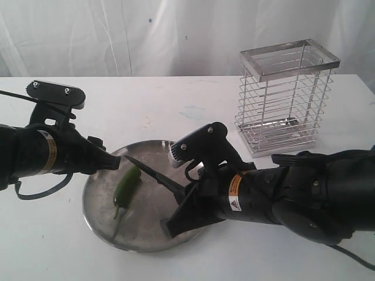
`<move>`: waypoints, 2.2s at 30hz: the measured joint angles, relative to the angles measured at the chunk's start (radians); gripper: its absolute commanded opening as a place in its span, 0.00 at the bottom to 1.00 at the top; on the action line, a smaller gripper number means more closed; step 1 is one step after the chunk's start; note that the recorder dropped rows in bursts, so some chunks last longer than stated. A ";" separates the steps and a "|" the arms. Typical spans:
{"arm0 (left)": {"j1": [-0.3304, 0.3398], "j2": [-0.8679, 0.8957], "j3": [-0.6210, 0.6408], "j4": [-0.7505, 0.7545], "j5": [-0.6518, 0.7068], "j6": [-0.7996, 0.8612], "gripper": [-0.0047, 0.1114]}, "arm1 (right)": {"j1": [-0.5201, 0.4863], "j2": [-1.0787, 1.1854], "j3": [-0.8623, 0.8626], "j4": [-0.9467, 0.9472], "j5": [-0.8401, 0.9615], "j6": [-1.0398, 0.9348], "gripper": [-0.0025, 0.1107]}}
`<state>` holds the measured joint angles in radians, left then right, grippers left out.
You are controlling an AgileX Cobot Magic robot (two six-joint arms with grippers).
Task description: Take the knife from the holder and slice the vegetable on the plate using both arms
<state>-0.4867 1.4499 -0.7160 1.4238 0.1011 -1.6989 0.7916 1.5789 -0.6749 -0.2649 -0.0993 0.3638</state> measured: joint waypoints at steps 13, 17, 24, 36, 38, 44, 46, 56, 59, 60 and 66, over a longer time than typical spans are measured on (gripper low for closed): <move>0.000 0.012 0.000 0.000 -0.003 0.000 0.55 | 0.006 0.051 0.000 0.000 -0.022 0.022 0.02; 0.000 0.012 0.000 0.000 -0.003 0.000 0.55 | 0.006 0.053 0.000 0.000 -0.030 0.026 0.02; 0.000 0.019 -0.021 0.000 -0.005 0.000 0.55 | 0.006 0.053 0.000 0.000 -0.030 0.030 0.02; 0.000 0.019 -0.048 0.000 -0.008 0.000 0.55 | 0.006 0.053 0.000 0.055 -0.077 0.037 0.02; 0.000 0.019 -0.048 0.000 -0.008 0.000 0.55 | 0.006 0.053 0.000 0.056 -0.077 0.037 0.02; 0.000 0.019 -0.048 0.000 -0.008 0.000 0.55 | 0.006 0.053 0.000 0.056 -0.053 0.037 0.02; 0.000 0.019 -0.048 0.000 -0.008 0.000 0.55 | 0.006 0.053 0.000 0.056 -0.051 0.037 0.02; 0.000 0.019 -0.048 0.000 -0.008 -0.002 0.55 | 0.006 0.053 0.000 0.056 -0.048 0.035 0.02; 0.000 0.021 -0.050 0.000 -0.006 -0.019 0.49 | 0.006 0.053 0.000 0.056 -0.046 0.033 0.02; 0.000 0.025 -0.053 0.000 -0.006 -0.023 0.43 | 0.006 0.053 0.000 0.056 -0.046 0.033 0.02; 0.000 0.100 -0.117 0.000 -0.030 -0.027 0.04 | 0.006 0.070 0.000 0.056 -0.044 0.033 0.02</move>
<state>-0.4867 1.5498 -0.8332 1.4238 0.0712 -1.7262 0.7976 1.6491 -0.6749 -0.2086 -0.1434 0.3969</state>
